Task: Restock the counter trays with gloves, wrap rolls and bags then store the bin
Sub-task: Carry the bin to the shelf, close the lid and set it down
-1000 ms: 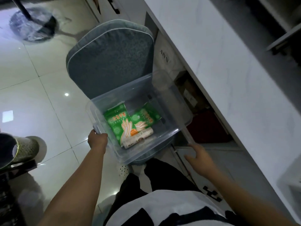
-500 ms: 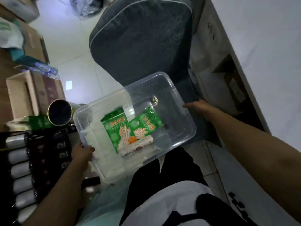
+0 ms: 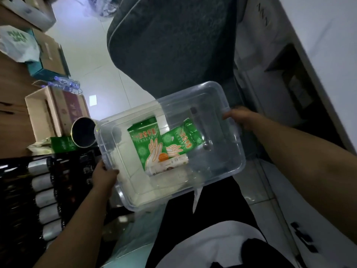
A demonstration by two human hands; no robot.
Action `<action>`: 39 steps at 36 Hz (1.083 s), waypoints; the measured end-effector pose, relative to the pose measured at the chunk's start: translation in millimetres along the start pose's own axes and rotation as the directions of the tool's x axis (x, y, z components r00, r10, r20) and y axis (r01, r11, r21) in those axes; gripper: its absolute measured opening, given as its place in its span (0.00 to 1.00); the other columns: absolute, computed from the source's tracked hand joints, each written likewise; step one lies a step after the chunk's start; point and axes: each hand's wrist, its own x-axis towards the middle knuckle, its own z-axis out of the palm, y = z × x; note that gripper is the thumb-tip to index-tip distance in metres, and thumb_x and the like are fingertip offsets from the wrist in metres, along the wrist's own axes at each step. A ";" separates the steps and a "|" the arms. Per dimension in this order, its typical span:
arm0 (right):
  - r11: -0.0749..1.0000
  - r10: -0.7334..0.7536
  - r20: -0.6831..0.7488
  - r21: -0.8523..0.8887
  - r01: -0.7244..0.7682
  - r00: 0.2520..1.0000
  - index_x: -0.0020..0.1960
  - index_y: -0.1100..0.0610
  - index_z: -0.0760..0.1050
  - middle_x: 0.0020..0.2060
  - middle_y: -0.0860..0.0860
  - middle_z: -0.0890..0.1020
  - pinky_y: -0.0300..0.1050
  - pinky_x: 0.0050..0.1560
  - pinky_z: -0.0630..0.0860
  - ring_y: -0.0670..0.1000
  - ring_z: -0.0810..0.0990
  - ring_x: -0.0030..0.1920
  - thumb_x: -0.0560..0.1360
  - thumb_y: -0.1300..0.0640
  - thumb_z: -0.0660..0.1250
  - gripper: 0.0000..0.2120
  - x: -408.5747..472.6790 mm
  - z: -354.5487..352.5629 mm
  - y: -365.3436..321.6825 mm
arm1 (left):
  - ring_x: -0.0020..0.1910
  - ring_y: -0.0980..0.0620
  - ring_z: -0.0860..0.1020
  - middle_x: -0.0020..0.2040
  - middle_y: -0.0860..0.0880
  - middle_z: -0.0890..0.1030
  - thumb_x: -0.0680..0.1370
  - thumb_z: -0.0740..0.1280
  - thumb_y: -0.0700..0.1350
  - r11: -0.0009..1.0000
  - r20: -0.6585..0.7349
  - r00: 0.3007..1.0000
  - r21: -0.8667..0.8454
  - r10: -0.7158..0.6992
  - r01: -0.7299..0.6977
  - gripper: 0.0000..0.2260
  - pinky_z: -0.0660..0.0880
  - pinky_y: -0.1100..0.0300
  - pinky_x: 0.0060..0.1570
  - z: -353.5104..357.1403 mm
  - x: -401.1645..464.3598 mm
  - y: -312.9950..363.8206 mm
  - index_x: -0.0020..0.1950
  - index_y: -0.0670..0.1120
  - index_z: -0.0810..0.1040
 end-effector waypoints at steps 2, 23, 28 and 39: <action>1.000 -0.023 -0.061 0.007 0.024 0.998 0.58 0.60 0.80 0.48 0.58 0.83 0.53 0.49 0.82 0.57 0.83 0.45 0.68 0.60 0.74 0.19 -13.2 1.2 13.3 | 0.58 0.38 0.78 0.62 0.37 0.79 0.74 0.65 0.26 1.000 0.015 1.000 0.015 0.023 -0.024 0.24 0.75 0.45 0.59 0.0 5.1 -2.7 0.69 0.39 0.73; 0.988 0.148 -0.686 0.140 -0.071 0.712 0.63 0.62 0.74 0.54 0.63 0.80 0.60 0.54 0.78 0.65 0.79 0.52 0.76 0.63 0.62 0.16 -242.2 140.4 236.6 | 0.55 0.45 0.74 0.55 0.49 0.75 0.73 0.60 0.26 0.930 0.537 0.789 0.023 0.298 -0.367 0.33 0.79 0.40 0.53 4.2 65.8 -100.3 0.69 0.58 0.72; 0.966 0.226 -0.728 0.255 -0.051 0.647 0.57 0.56 0.73 0.51 0.59 0.80 0.56 0.50 0.79 0.61 0.79 0.49 0.75 0.56 0.65 0.11 -313.6 175.0 286.9 | 0.48 0.40 0.76 0.56 0.41 0.77 0.73 0.64 0.28 0.891 0.624 0.716 0.067 0.314 -0.449 0.25 0.80 0.41 0.48 5.8 41.5 -98.4 0.62 0.52 0.74; 0.786 0.537 -0.716 0.617 0.044 0.447 0.62 0.56 0.73 0.54 0.60 0.80 0.53 0.53 0.78 0.61 0.79 0.52 0.73 0.62 0.61 0.17 -411.9 245.0 441.1 | 0.36 0.40 0.78 0.43 0.39 0.79 0.75 0.66 0.34 0.468 0.823 0.355 0.125 0.444 -0.875 0.11 0.77 0.52 0.30 59.3 -69.0 -86.7 0.55 0.43 0.74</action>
